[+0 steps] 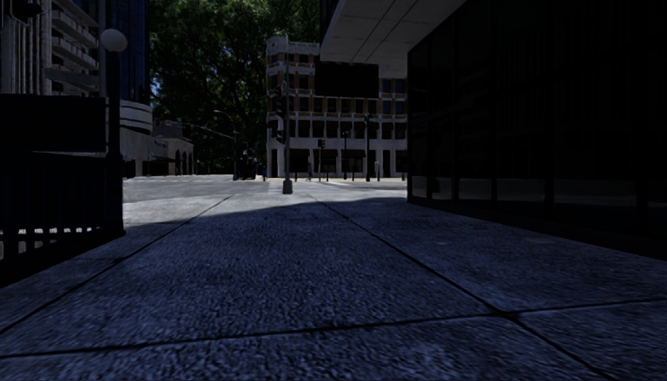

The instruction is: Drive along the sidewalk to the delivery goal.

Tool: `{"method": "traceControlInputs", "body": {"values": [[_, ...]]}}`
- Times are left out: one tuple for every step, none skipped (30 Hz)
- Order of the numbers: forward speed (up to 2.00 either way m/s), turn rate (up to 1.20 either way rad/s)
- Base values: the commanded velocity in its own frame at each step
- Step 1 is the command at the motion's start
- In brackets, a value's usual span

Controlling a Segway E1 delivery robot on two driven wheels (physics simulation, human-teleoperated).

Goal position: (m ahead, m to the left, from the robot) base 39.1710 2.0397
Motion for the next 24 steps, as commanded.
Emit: {"method": "traceControlInputs", "body": {"values": [[2.00, 0.00], [2.00, 0.00], [2.00, 0.00], [2.00, 0.00], [2.00, 0.00], [2.00, 0.00], [2.00, 0.00], [2.00, 0.00], [2.00, 0.00], [2.00, 0.00], [2.00, 0.00], [2.00, 0.00], [2.00, 0.00], [2.00, 0.00], [2.00, 0.00], [2.00, 0.00], [2.00, 0.00], [2.00, 0.00], [2.00, 0.00], [2.00, 0.00], [2.00, 0.00], [2.00, 0.00], [2.00, 0.00], [2.00, 0.00]]}}
